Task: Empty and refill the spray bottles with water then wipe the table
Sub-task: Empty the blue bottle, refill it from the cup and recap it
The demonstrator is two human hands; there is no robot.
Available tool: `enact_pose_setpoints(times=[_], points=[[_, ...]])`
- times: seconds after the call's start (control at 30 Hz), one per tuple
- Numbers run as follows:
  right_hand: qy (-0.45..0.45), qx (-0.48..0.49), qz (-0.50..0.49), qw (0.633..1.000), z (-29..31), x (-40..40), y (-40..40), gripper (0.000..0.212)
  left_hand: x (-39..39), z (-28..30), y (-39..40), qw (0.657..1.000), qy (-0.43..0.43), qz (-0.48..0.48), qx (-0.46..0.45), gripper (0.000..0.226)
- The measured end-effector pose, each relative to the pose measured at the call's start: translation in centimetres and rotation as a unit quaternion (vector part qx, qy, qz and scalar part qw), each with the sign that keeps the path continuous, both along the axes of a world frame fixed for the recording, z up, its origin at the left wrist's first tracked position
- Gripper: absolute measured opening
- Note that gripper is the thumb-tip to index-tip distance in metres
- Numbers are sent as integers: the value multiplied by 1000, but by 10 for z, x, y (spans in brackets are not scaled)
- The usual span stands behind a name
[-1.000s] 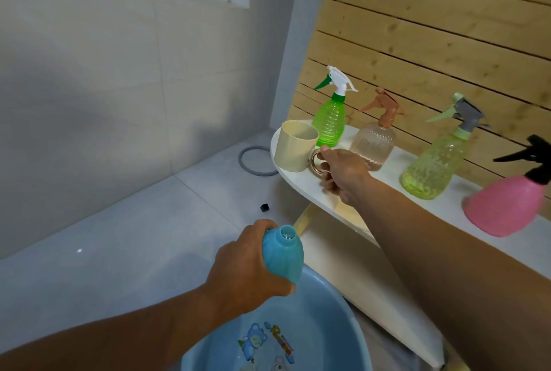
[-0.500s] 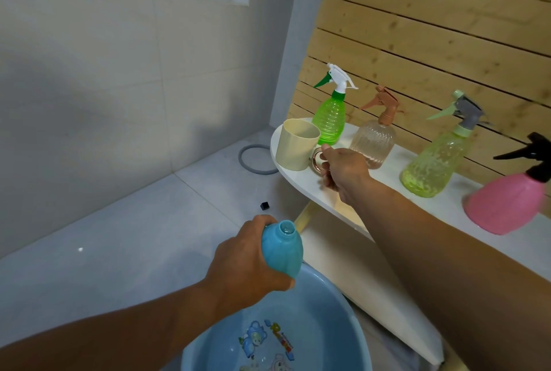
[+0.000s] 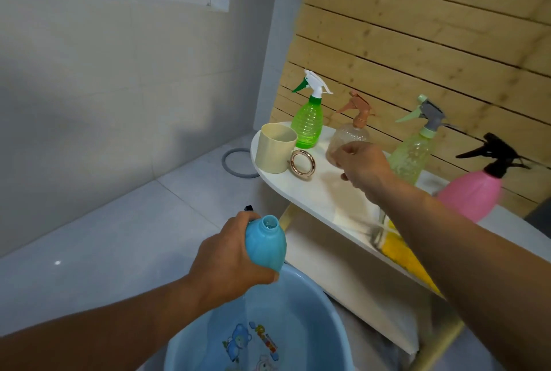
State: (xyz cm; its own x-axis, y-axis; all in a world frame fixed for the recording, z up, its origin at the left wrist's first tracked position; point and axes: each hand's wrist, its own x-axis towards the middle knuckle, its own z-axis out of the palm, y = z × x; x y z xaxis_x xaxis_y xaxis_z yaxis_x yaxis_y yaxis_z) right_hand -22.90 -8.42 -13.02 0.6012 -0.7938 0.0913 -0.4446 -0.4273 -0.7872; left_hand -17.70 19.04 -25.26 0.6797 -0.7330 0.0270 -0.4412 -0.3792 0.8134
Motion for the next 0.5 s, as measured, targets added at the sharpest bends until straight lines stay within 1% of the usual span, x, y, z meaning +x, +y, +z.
enact_pose_setpoints(times=[0.07,0.13,0.2,0.27,0.3,0.37,0.43,0.5], points=[[52,-59,4,997,7,-25,-16,25,-3,6,-4,1000,3,6,0,95],[149,-122,-3,981,11,-51,-33,27,-6,12,-8,1000,8,8,0,96],[274,-177,-27,945,14,-78,-47,32,-11,18,-12,1000,12,8,2,99],[370,-194,-56,907,13,-105,-56,36,-15,22,-15,1000,18,8,0,99],[397,-184,-72,896,11,-120,-60,40,-18,25,-18,1000,21,5,0,99],[417,-124,-100,895,1,-140,-64,52,-23,27,-20,999,31,4,-2,100],[387,-35,-129,912,-9,-155,-64,64,-28,31,-25,999,36,5,-5,101],[337,32,-145,930,-20,-157,-63,68,-32,33,-27,999,37,9,-4,101]])
